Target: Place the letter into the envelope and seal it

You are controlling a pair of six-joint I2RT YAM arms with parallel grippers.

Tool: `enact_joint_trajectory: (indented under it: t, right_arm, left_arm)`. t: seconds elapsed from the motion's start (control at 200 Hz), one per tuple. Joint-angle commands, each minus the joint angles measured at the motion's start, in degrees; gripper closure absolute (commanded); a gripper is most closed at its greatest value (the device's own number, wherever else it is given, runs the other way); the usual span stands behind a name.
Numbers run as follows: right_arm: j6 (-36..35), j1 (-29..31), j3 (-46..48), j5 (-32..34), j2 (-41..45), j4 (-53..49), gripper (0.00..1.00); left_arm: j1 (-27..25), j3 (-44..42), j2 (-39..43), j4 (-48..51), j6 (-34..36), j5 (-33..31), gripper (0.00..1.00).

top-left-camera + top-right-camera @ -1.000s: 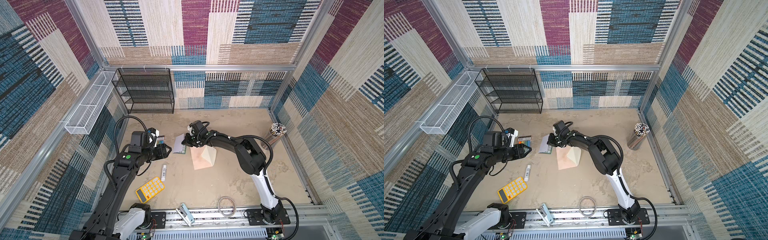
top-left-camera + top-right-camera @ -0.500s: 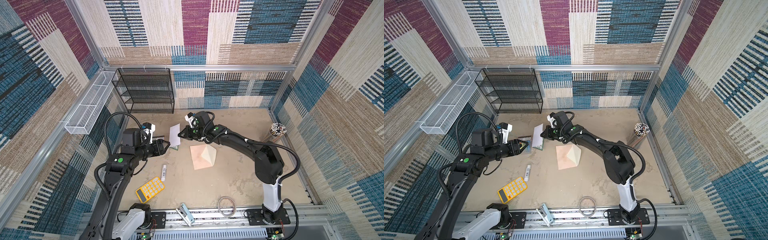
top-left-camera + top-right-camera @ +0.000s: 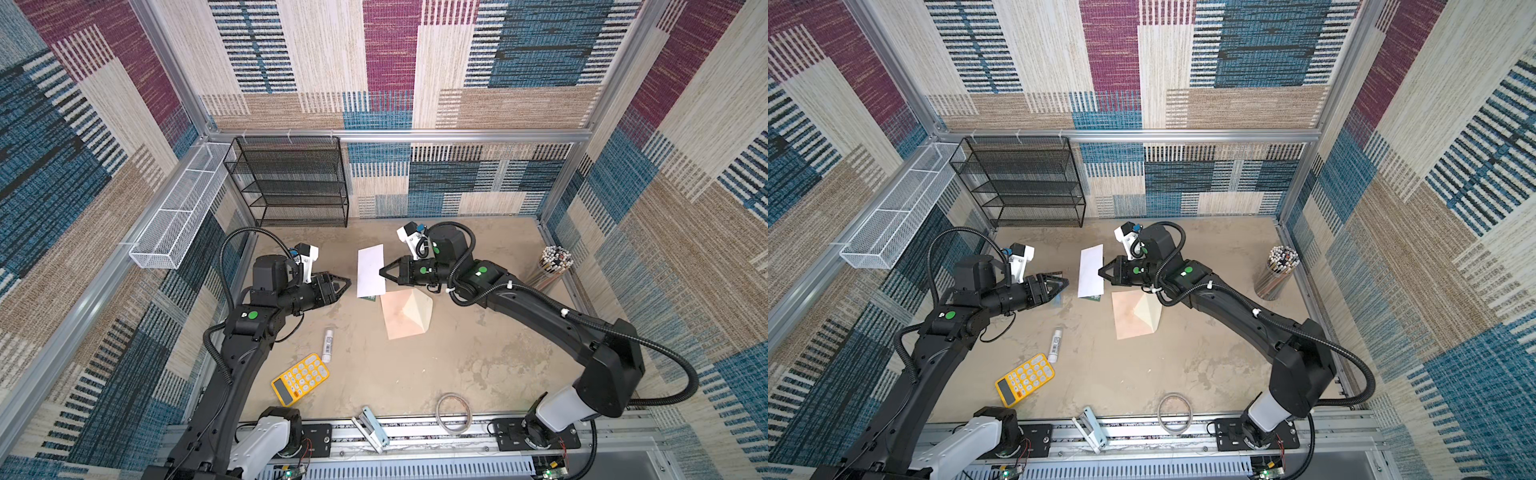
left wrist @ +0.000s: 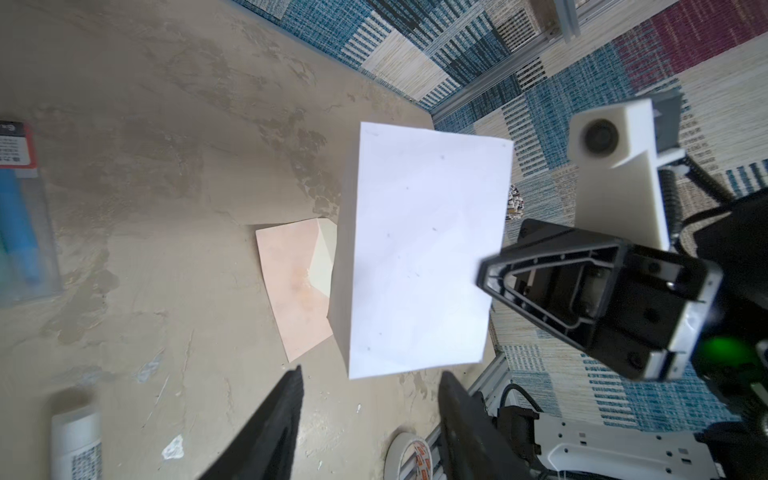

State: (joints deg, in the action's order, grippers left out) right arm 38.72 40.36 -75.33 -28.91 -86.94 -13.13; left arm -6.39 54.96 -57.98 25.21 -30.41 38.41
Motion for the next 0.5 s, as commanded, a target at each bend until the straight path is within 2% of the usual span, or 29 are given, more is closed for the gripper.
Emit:
enact_joint_trajectory:
  t: [0.0, 0.1, 0.291, 0.496]
  right_arm:
    - [-1.4, -0.5, 3.0, -0.5, 3.9, 2.5, 1.0]
    - [-2.1, -1.0, 5.1, -1.5, 6.9, 2.7, 1.0]
    - [-2.0, -2.3, 8.6, -3.7, 11.2, 5.5, 1.0]
    - [-1.8, -3.9, 10.0, -6.9, 13.7, 6.7, 1.0]
  left_arm:
    - [0.0, -2.4, -1.1, -13.1, -7.2, 4.6, 0.44]
    - [-1.3, -3.5, -3.1, -18.9, -9.6, 6.9, 0.44]
    - [-7.9, -2.1, -7.0, -22.9, -7.5, 7.0, 0.45]
    - [-9.1, -5.0, -9.7, -34.2, -13.0, 7.9, 0.43]
